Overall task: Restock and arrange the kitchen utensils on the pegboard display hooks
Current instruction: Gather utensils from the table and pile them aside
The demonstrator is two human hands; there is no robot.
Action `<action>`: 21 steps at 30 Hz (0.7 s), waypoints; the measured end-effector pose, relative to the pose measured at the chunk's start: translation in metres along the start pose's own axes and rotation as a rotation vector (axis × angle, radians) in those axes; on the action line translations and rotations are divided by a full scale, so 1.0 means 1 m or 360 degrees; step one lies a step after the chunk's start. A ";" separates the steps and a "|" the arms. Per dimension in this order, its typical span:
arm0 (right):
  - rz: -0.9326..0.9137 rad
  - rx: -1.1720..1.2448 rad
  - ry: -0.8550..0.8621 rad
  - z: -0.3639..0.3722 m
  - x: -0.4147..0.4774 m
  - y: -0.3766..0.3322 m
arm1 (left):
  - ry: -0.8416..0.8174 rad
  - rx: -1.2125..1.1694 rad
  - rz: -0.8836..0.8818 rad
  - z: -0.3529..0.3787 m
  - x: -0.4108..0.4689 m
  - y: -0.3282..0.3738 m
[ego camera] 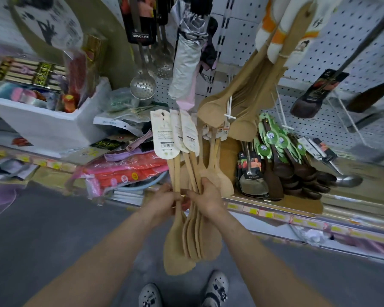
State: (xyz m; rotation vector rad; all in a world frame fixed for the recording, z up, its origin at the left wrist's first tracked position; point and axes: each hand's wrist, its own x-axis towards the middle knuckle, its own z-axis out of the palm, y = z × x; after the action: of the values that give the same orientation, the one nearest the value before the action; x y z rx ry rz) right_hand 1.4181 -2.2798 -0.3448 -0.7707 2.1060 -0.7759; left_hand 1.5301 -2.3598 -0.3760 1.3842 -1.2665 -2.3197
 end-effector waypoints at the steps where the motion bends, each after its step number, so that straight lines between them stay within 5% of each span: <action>1: -0.0045 -0.0045 -0.0004 0.001 -0.011 -0.003 | -0.0020 -0.0028 0.0026 0.003 -0.010 0.001; 12: -0.0685 -0.0281 -0.0228 -0.056 -0.088 -0.032 | 0.0089 -0.0487 0.0447 0.051 -0.108 0.021; 21: -0.0950 -0.0138 0.0048 -0.157 -0.145 -0.027 | -0.0042 -0.0584 0.0700 0.147 -0.161 0.035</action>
State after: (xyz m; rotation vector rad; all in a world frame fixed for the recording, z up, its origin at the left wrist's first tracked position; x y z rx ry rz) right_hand 1.3776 -2.1494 -0.1787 -1.4775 1.9546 -1.0076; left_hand 1.4960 -2.2135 -0.2140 0.8599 -0.9634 -2.1240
